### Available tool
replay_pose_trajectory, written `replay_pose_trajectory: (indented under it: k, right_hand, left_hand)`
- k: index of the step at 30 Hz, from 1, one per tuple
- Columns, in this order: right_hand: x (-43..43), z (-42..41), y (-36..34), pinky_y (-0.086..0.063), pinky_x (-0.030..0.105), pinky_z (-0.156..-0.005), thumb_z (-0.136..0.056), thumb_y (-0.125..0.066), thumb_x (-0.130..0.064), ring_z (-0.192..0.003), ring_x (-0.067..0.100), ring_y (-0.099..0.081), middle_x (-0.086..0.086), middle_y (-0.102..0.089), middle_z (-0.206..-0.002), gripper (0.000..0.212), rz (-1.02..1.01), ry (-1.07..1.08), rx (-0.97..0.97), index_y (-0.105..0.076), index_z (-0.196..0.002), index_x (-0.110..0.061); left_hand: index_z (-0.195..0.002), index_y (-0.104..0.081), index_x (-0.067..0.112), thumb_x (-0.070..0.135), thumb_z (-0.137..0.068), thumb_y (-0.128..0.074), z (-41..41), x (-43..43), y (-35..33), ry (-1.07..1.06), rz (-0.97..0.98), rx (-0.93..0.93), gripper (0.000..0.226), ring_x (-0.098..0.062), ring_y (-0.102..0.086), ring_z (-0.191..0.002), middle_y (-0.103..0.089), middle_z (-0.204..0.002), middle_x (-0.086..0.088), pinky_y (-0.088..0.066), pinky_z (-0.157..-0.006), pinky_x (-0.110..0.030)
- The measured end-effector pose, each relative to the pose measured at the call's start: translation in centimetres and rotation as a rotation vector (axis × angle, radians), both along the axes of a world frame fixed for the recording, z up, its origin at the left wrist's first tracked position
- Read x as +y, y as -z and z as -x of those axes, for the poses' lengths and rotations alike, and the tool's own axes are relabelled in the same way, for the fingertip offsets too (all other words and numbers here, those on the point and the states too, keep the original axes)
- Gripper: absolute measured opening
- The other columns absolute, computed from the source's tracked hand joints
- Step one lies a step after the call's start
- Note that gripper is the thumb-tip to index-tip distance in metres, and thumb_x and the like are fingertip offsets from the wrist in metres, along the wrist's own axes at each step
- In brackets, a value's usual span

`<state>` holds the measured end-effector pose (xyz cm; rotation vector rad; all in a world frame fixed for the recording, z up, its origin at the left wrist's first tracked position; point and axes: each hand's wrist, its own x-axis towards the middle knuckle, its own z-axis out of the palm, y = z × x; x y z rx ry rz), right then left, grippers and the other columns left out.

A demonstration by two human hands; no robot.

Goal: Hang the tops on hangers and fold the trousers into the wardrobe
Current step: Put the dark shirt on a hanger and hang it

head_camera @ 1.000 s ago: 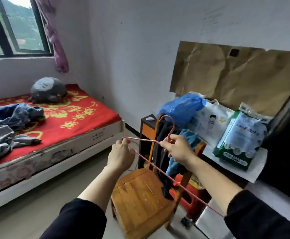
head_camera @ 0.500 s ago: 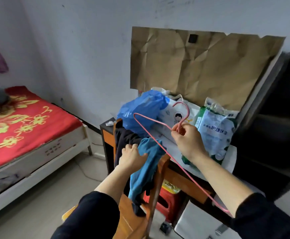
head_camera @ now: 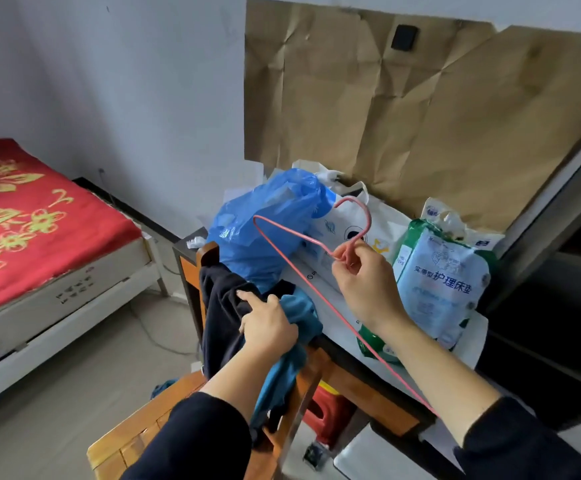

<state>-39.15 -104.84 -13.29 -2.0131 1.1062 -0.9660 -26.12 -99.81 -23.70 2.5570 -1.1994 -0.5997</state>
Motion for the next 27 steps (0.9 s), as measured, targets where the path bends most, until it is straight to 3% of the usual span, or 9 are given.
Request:
replay_pose_trajectory:
  k: [2, 4, 6, 9, 12, 15, 20, 24, 27]
  right_hand:
    - [-0.4, -0.1, -0.2, -0.038, 0.007, -0.055, -0.086, -0.056, -0.006, -0.06, -0.004, -0.051, -0.008, -0.053, -0.065, 0.007, 0.017, -0.003, -0.003, -0.058, -0.084, -0.013]
    - [-0.6, -0.3, -0.4, -0.038, 0.008, -0.056, -0.085, -0.056, -0.005, -0.06, -0.002, -0.049, -0.006, -0.053, -0.066, 0.008, 0.038, -0.021, -0.011, -0.059, -0.084, -0.013]
    - [-0.7, -0.4, -0.8, -0.038, 0.008, -0.058, -0.085, -0.056, -0.003, -0.06, -0.001, -0.048, -0.004, -0.054, -0.068, 0.013, 0.054, -0.054, -0.028, -0.06, -0.083, -0.016]
    - [-0.6, -0.2, -1.7, -0.037, 0.01, -0.055, -0.086, -0.056, -0.004, -0.055, 0.002, -0.047, -0.004, -0.056, -0.066, 0.016, 0.058, -0.112, -0.066, -0.066, -0.084, -0.017]
    - [-0.3, -0.6, -3.0, -0.038, 0.018, -0.053, -0.085, -0.058, -0.006, -0.051, 0.006, -0.044, -0.002, -0.055, -0.06, 0.018, 0.031, -0.215, -0.036, -0.07, -0.084, -0.02]
    - [0.3, -2.2, -4.6, -0.036, 0.011, -0.053, -0.08, -0.062, -0.008, -0.051, 0.001, -0.044, -0.015, -0.05, -0.053, 0.022, 0.008, -0.381, 0.017, -0.069, -0.087, -0.028]
    - [2.8, -5.2, -6.1, -0.041, 0.007, -0.065, -0.055, -0.084, -0.034, -0.079, -0.006, -0.059, -0.019, -0.061, -0.079, 0.061, -0.026, -0.758, 0.254, -0.052, -0.107, -0.041]
    - [5.9, -8.3, -5.3, -0.04, 0.012, -0.055, -0.072, -0.08, -0.036, -0.068, -0.006, -0.058, -0.017, -0.064, -0.067, 0.016, 0.03, -0.913, 0.393, -0.069, -0.078, -0.027]
    - [8.4, -10.9, -6.7, -0.04, 0.014, -0.042, -0.079, -0.071, -0.026, -0.047, -0.002, -0.058, -0.014, -0.061, -0.049, 0.019, -0.199, -0.905, 0.322, -0.065, -0.064, -0.017]
  left_hand:
    - [-0.111, -0.041, 0.01, 0.028, -0.086, -0.056, -0.4, 0.6, 0.1, -0.006, 0.088, 0.055, 0.035, -0.049, -0.054, -0.107, 0.004, -0.153, -0.03, -0.044, -0.083, -0.039]
    - [-0.107, -0.043, 0.012, 0.026, -0.085, -0.056, -1.4, 1.4, -0.1, -0.009, 0.205, 0.102, 0.029, -0.043, -0.054, -0.107, -0.023, -0.148, -0.027, -0.041, -0.079, -0.037]
    - [-0.105, -0.049, 0.014, 0.021, -0.082, -0.059, -3.0, 2.7, -0.7, -0.046, 0.381, 0.196, 0.025, -0.034, -0.057, -0.101, -0.057, -0.118, -0.013, -0.044, -0.077, -0.035]
    - [-0.103, -0.061, 0.022, 0.011, -0.079, -0.062, -5.8, 5.7, -2.8, -0.177, 0.603, 0.462, 0.026, -0.018, -0.064, -0.09, -0.069, -0.094, 0.001, -0.051, -0.075, -0.032]
    - [-0.093, -0.067, 0.023, 0.0, -0.072, -0.059, -7.5, 8.9, -6.4, -0.286, 0.802, 0.763, 0.032, -0.012, -0.067, -0.07, -0.073, -0.079, 0.002, -0.053, -0.059, -0.025]
    - [-0.084, -0.063, 0.008, 0.007, -0.056, -0.054, -8.1, 12.2, -9.9, -0.402, 0.92, 0.975, 0.03, -0.021, -0.061, -0.053, -0.066, -0.067, -0.01, -0.05, -0.047, -0.025]
    - [-0.06, -0.07, 0.009, 0.009, -0.058, -0.043, -7.4, 18.7, -14.0, -0.488, 1.041, 1.062, 0.027, -0.019, -0.058, -0.048, -0.062, -0.058, -0.008, -0.048, -0.044, -0.02]
    - [-0.059, -0.07, 0.008, 0.007, -0.057, -0.039, -7.2, 23.8, -15.8, -0.528, 1.113, 1.012, 0.031, -0.017, -0.059, -0.046, -0.062, -0.056, -0.007, -0.048, -0.046, -0.016]
    - [-0.065, -0.07, 0.008, 0.01, -0.056, -0.045, -8.3, 28.0, -15.6, -0.59, 1.086, 0.909, 0.027, -0.021, -0.058, -0.055, -0.063, -0.062, -0.008, -0.048, -0.054, -0.022]
